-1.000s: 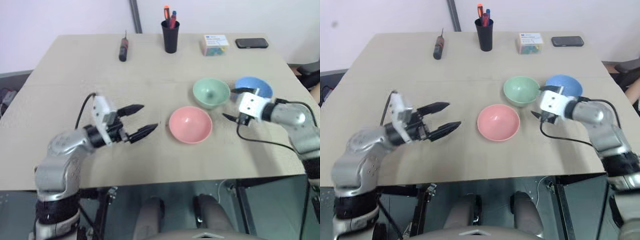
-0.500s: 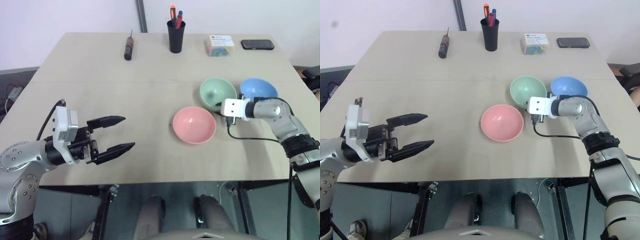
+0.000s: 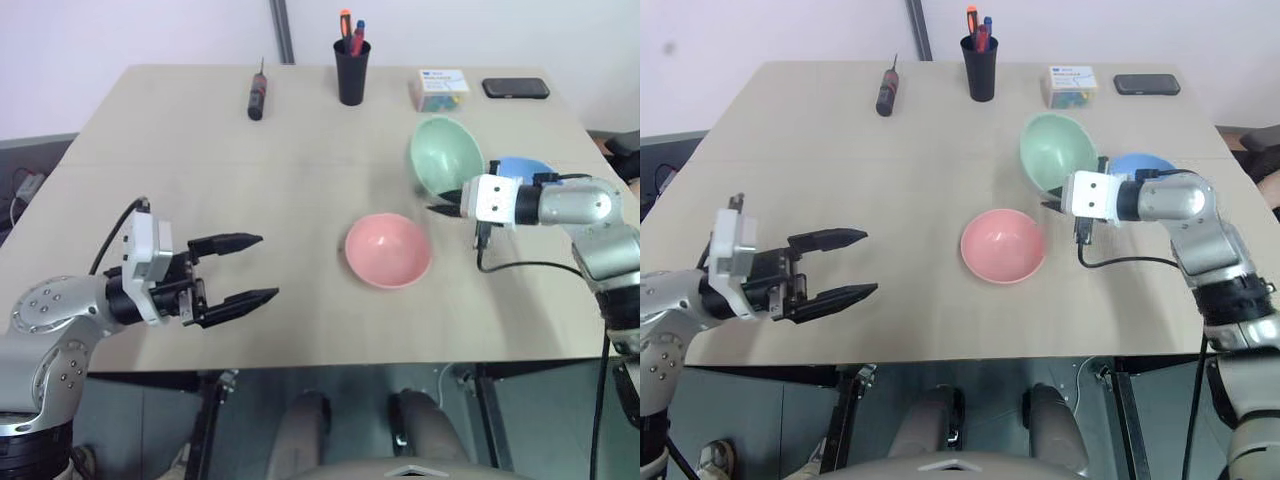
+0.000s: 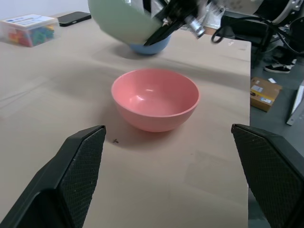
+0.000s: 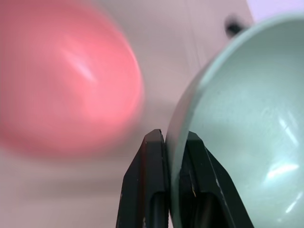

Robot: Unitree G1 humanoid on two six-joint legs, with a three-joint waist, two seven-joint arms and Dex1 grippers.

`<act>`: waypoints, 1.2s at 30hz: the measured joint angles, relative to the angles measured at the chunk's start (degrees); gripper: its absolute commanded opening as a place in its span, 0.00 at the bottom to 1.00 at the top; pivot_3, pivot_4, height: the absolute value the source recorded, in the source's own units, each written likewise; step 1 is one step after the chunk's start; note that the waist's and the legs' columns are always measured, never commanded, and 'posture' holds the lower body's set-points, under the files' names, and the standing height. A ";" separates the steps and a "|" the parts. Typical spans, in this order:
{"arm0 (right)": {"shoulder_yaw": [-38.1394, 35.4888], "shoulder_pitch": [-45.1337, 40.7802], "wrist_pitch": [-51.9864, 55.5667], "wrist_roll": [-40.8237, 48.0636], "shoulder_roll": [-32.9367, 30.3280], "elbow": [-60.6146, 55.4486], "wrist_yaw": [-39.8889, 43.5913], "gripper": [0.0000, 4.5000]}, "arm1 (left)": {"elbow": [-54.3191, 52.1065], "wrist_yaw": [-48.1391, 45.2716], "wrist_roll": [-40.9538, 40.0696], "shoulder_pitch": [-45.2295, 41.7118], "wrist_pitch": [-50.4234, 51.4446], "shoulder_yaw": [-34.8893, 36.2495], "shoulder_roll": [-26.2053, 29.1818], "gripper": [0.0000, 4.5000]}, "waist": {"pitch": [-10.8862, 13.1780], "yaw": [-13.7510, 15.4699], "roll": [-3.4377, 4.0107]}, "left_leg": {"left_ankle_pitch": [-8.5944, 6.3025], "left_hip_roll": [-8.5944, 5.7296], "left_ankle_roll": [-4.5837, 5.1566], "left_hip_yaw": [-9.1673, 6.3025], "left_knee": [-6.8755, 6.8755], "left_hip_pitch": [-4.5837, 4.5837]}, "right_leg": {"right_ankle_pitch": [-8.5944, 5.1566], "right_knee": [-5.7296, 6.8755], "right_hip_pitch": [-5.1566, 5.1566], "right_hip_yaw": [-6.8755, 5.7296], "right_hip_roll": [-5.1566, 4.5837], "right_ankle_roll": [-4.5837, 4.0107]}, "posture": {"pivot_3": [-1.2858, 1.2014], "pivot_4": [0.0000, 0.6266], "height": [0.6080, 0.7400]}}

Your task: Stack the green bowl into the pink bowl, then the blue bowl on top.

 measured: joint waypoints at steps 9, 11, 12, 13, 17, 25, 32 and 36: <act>4.02 5.51 19.67 4.71 1.00 -19.33 -1.89 0.23 | 3.34 -0.94 1.01 -2.78 -1.72 -3.29 0.08 1.00 | -0.03 -0.04 -0.05 | 0.00 -0.01 0.00 0.11 0.04 0.03 | -0.01 0.03 0.00 -0.01 0.04 0.00 | 0.52 0.24 1.00; 5.52 5.83 19.57 3.22 1.14 -18.57 -2.00 0.42 | 3.37 -1.10 1.01 -3.18 -1.77 -3.39 0.16 1.00 | -0.03 0.01 -0.05 | 0.00 -0.01 0.00 0.14 0.04 0.00 | -0.01 0.01 0.00 -0.04 0.04 0.00 | 0.52 0.24 1.00; 6.00 5.93 19.61 2.43 1.11 -18.01 -2.00 0.54 | 3.39 -1.25 1.01 -3.22 -1.79 -3.39 0.27 1.00 | -0.03 0.03 -0.05 | 0.00 -0.01 0.00 0.15 0.04 -0.02 | -0.01 -0.01 0.00 -0.03 0.04 0.00 | 0.52 0.24 1.00; 6.05 5.98 19.61 2.28 1.10 -18.02 -1.98 0.60 | 3.43 -1.27 1.01 -3.22 -1.79 -3.39 0.28 1.00 | -0.03 0.03 -0.05 | 0.00 -0.01 0.00 0.14 0.04 -0.02 | -0.01 -0.01 0.00 -0.02 0.04 0.00 | 0.52 0.24 1.00; 2.77 7.94 20.65 3.12 2.64 -18.16 -5.58 0.78 | 3.72 -1.37 1.01 -3.30 -1.80 -3.47 0.32 1.00 | -0.03 0.02 -0.05 | 0.00 -0.01 0.00 0.12 0.04 -0.03 | -0.01 -0.01 0.00 -0.03 0.04 0.00 | 0.52 0.24 1.00; -11.83 5.90 19.38 0.40 -2.66 -0.89 -14.77 0.78 | 2.76 -1.69 0.68 -4.20 -1.80 -5.31 0.21 1.00 | -0.09 0.13 -0.16 | 0.00 -0.03 0.00 0.35 0.04 0.02 | 0.00 -0.04 0.04 0.00 0.03 0.00 | 0.52 0.24 1.00; -8.68 1.88 10.22 -6.44 0.42 21.49 -18.77 0.78 | 2.35 -0.75 -0.86 -6.54 -1.89 -5.53 0.00 1.00 | -0.04 -1.12 -0.06 | 0.00 0.03 0.00 0.64 -0.09 0.02 | 0.00 0.01 -0.15 0.35 0.11 0.01 | 0.52 0.24 1.00; -6.28 -4.59 3.74 -9.55 3.64 35.20 -19.51 0.67 | 1.61 2.06 -3.01 -8.44 -0.71 -5.15 -0.25 1.00 | -0.04 -1.62 -0.09 | 0.00 0.02 0.01 0.70 -0.08 0.05 | 0.01 -0.01 -0.15 0.40 0.08 0.02 | 0.52 0.24 1.00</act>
